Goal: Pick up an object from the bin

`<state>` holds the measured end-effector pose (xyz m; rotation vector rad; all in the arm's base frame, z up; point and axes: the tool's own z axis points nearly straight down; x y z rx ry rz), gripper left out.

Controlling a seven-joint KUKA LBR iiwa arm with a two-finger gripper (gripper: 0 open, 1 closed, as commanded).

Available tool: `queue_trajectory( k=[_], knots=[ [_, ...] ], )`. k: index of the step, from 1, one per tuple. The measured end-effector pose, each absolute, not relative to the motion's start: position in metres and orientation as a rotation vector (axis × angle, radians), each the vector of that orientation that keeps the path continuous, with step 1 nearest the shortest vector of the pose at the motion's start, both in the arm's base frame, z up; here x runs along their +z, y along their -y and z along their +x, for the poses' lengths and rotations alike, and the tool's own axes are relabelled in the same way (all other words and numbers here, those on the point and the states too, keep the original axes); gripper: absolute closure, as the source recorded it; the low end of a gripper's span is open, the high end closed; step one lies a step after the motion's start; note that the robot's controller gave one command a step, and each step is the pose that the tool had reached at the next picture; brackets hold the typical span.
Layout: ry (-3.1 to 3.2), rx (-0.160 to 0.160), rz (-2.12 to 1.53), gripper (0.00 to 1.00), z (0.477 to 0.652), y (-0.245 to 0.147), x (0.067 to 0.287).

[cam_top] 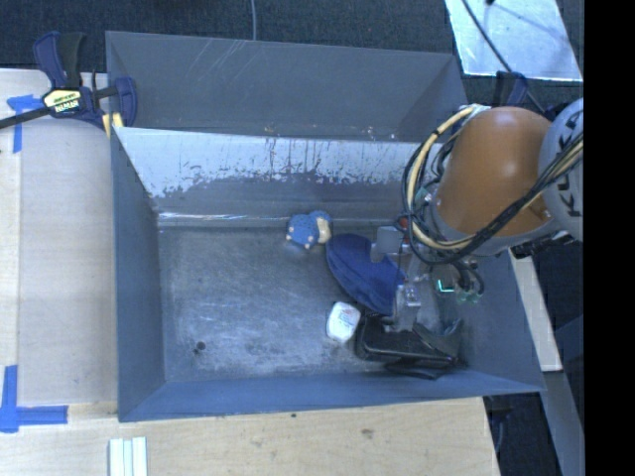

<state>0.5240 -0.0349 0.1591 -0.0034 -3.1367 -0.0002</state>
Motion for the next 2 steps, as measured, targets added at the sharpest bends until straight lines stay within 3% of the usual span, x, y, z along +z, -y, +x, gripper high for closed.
queue_trajectory(
  k=[1, 2],
  knots=[
    [3.139, 0.000, -0.021, 0.00, 0.5494, 0.0247, 0.0850],
    [3.142, -0.001, -0.020, 1.00, 0.5509, 0.0244, 0.0855]
  ],
)
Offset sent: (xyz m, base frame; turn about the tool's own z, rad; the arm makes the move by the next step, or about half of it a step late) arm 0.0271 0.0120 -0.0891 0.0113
